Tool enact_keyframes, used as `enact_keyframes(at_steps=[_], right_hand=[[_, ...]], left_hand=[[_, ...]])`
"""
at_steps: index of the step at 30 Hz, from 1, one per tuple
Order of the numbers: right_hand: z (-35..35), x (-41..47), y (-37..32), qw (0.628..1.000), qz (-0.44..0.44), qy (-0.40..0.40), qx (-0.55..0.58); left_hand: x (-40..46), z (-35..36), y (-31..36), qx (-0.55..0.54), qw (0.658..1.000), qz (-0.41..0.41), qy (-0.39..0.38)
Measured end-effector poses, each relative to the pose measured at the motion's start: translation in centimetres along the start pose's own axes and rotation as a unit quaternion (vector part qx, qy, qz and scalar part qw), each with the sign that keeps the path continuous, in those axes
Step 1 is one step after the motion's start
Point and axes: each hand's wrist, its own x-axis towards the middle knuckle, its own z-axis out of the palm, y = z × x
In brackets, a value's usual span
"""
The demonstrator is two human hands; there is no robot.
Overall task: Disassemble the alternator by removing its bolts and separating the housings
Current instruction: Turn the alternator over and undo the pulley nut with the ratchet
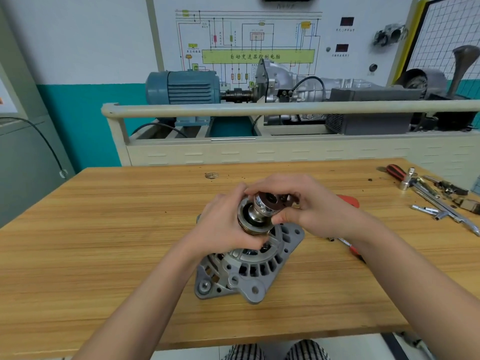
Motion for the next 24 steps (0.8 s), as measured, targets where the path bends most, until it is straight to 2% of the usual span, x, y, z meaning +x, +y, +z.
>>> enact_keyframes(at_steps=[3, 7, 9, 14, 19, 24], right_hand=[[0.3, -0.2, -0.4, 0.999, 0.003, 0.03, 0.013], [-4.0, -0.7, -2.3, 0.976, -0.007, 0.203, 0.074], [-6.0, -0.8, -3.4, 0.969, -0.03, 0.232, 0.084], [-3.1, -0.5, -3.7, 0.991, -0.023, 0.125, -0.05], [-0.1, -0.6, -2.0, 0.992, 0.032, 0.122, -0.026], [1.4, -0.7, -1.6, 0.993, 0.047, 0.099, -0.04]], left_hand=[[-0.1, -0.1, -0.4, -0.016, 1.0, 0.005, -0.009], [0.0, 0.0, -0.7, -0.02, 1.0, 0.008, -0.009], [0.1, 0.0, -0.8, -0.022, 1.0, 0.007, -0.005], [0.1, 0.4, -1.2, 0.008, 0.999, -0.008, 0.034], [0.2, 0.6, -1.3, 0.022, 0.998, -0.012, 0.054], [0.1, 0.7, -1.3, 0.024, 0.997, -0.012, 0.066]])
